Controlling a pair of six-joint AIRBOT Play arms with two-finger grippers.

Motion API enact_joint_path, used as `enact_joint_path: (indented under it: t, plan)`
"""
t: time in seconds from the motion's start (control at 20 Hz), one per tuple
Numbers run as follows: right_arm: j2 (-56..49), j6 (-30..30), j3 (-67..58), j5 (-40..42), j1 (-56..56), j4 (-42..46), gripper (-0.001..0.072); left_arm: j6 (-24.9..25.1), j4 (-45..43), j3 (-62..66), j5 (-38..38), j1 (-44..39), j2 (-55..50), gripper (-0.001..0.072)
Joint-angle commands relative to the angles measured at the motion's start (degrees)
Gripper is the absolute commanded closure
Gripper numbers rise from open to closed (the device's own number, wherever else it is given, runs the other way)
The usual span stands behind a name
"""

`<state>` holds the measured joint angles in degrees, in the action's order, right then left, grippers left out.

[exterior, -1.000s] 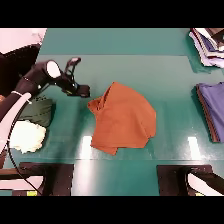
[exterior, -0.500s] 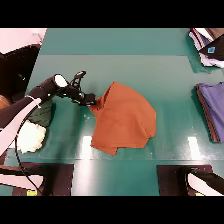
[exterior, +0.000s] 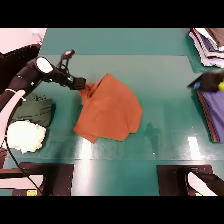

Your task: Fold the shirts.

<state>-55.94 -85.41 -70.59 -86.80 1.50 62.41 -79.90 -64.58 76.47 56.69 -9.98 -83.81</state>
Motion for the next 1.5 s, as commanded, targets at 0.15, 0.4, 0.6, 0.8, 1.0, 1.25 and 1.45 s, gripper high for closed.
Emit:
enact_joint_path:
  t: [0.15,0.4,0.6,0.8,1.0,1.25,1.45]
  plan:
    - [0.20,-0.48,38.32,19.93,7.80,-17.14,0.0247,-0.07,-2.56,1.73,0.96,0.61,1.20,0.0681]
    - [-11.52,1.57,41.44,41.24,24.79,-30.97,0.0247,-0.07,-2.60,1.73,1.44,0.61,1.20,0.0681]
    - [-20.44,1.51,33.64,43.60,31.12,-31.28,0.0278,-0.04,-2.64,1.73,1.46,0.61,1.20,0.0680]
    - [-24.41,1.53,28.37,43.74,32.33,-29.20,0.0605,-0.09,-3.67,1.75,2.34,0.61,1.22,0.0681]
    - [-18.08,1.29,25.86,41.11,26.40,-21.11,0.0696,-2.93,-13.57,2.05,1.42,0.61,5.70,0.0681]
    - [-2.89,-1.70,12.20,26.10,9.97,-2.38,0.0697,-2.38,-19.96,7.78,-0.66,0.61,20.31,0.0681]
    - [7.43,-0.66,-1.51,21.77,-0.04,0.79,0.0697,-2.40,-18.86,14.43,-0.31,0.61,31.30,0.0681]
